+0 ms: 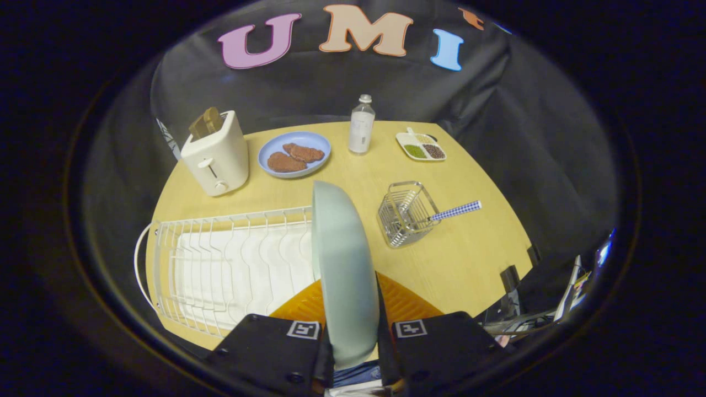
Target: Take the plate from the dish rack, then take the spoon from the basket and place it into the plate.
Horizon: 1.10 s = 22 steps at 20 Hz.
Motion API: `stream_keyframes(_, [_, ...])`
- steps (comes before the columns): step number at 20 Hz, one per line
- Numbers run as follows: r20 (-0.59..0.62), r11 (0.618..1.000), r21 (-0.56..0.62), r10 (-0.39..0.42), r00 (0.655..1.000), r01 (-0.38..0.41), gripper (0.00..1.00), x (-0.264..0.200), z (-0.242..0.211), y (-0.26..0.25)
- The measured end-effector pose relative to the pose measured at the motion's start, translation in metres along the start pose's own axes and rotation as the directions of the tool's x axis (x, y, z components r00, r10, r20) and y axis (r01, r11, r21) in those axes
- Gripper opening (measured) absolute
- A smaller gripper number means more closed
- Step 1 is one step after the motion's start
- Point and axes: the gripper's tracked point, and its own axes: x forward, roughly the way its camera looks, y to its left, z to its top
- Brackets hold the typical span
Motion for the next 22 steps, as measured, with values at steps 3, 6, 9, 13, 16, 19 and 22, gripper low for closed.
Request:
stream_keyframes(3, [0.013,1.0,-0.021,-0.019,1.0,0.019,0.31,-0.012,0.006,-0.005])
stream_keyframes(6, [0.054,1.0,0.023,0.02,0.998,-0.021,0.31,-0.023,0.016,-0.001])
stream_keyframes(9, [0.107,0.997,0.058,0.044,0.993,-0.05,0.31,-0.041,0.024,-0.004])
stream_keyframes(13, [0.212,0.982,0.159,0.067,0.975,-0.102,0.31,-0.071,0.037,-0.026])
stream_keyframes(16, [0.238,0.971,0.229,0.015,0.971,-0.071,0.31,-0.082,0.036,-0.066])
stream_keyframes(19, [0.244,0.952,0.305,-0.045,0.969,-0.032,0.31,-0.078,0.035,-0.111])
stream_keyframes(22, [0.209,0.932,0.361,-0.105,0.972,0.023,0.3,-0.06,0.025,-0.152])
